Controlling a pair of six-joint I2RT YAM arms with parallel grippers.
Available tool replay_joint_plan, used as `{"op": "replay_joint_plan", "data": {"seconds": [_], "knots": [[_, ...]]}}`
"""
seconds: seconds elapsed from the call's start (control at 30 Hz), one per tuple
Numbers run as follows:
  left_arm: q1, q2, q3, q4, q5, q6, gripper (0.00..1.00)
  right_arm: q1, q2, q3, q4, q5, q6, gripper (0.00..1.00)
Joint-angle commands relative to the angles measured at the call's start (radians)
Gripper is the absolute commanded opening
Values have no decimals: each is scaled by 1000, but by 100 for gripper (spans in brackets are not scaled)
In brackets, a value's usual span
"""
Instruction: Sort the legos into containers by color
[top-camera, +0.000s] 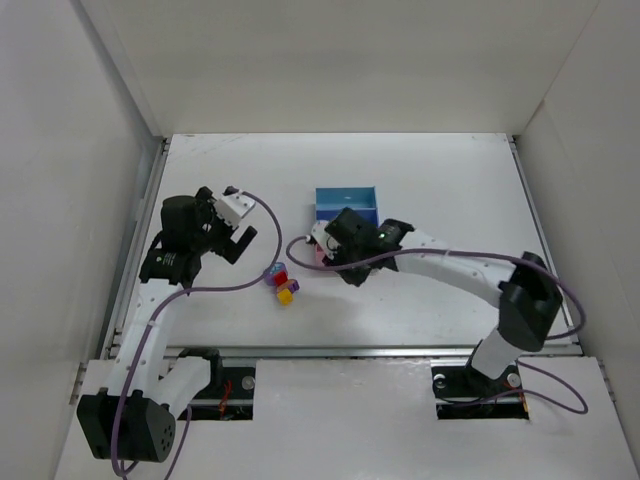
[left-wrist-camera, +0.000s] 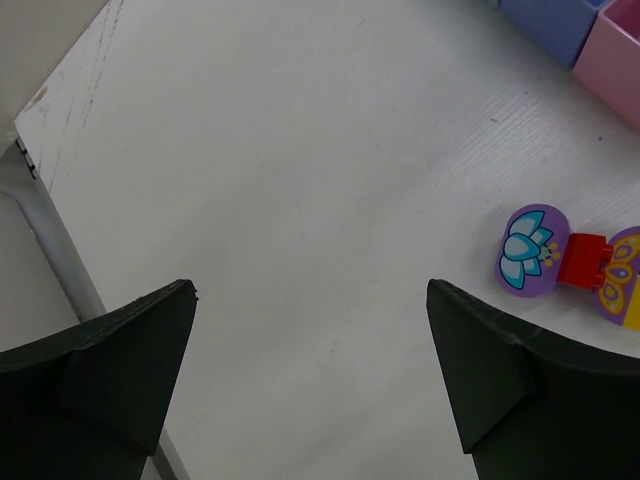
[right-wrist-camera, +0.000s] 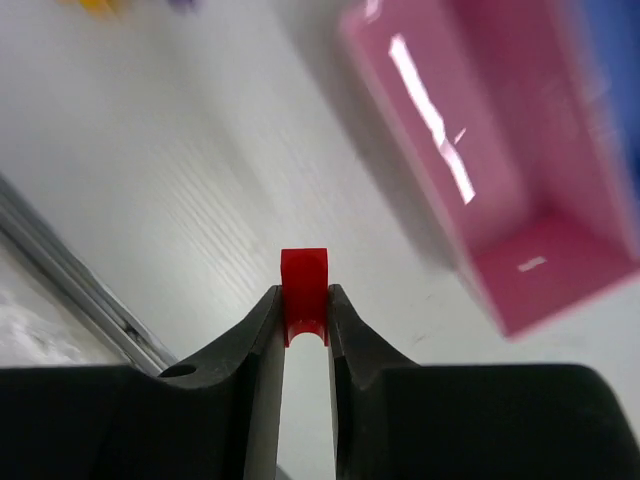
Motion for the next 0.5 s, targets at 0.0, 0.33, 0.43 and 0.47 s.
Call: {"op": "replay_joint_plan", "data": {"seconds": [0.0,0.33,0.43,0.47], "knots": [[-2,-12,32,65,-29,-83,100,1,-165,152,90,-47,11,0],[9,70,160,79,18,-504,100,-198,-42,247,375,-28,68,0],[36,70,135,70,241,-334,100,-207,18,256,385,-18,27,0],[36,70,135,45,281,-279,100,-207,58,256,385,-18,14,0]]}}
